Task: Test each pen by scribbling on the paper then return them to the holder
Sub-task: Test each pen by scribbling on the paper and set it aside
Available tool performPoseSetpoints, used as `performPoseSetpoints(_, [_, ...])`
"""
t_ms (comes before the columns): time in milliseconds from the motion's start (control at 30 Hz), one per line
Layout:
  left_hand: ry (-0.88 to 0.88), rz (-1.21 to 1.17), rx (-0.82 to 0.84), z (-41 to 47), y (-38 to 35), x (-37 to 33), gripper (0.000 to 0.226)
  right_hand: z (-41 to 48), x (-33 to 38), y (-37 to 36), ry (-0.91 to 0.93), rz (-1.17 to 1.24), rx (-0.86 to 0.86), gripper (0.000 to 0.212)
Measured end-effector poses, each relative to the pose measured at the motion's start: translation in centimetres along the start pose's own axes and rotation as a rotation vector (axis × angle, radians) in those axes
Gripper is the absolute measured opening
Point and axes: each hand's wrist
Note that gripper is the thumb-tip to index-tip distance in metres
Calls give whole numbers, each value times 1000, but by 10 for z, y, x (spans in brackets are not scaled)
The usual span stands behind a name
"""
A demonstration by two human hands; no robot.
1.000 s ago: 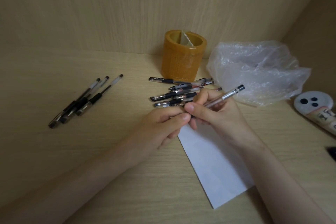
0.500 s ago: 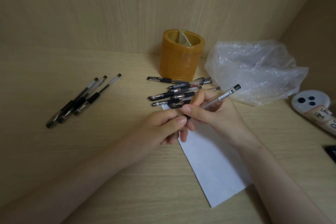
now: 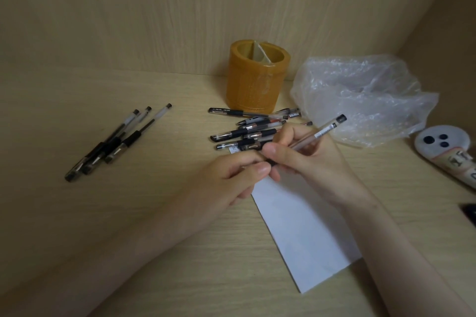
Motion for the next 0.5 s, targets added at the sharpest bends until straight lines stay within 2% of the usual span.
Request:
performPoseSetpoints(100, [55, 151, -77, -1, -1, 5, 25, 3, -1, 8, 14, 141, -234, 25])
performPoseSetpoints(200, [64, 502, -132, -4, 1, 11, 28, 3, 0, 24, 8, 217, -457, 23])
performPoseSetpoints(267, [64, 656, -116, -5, 0, 10, 33, 4, -4, 25, -77, 161, -489, 29])
performPoseSetpoints(333, [59, 750, -89, -6, -4, 8, 37, 3, -9, 20, -143, 42, -489, 26])
performPoseSetpoints(500, [87, 809, -63, -7, -7, 9, 40, 4, -17, 13, -182, -222, -567, 42])
Point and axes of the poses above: each hand's wrist, its own z-axis towards the middle knuckle, its own y-axis out of the back of the hand, x = y × z, and after that the axes turned 9 degrees about x, right-handed
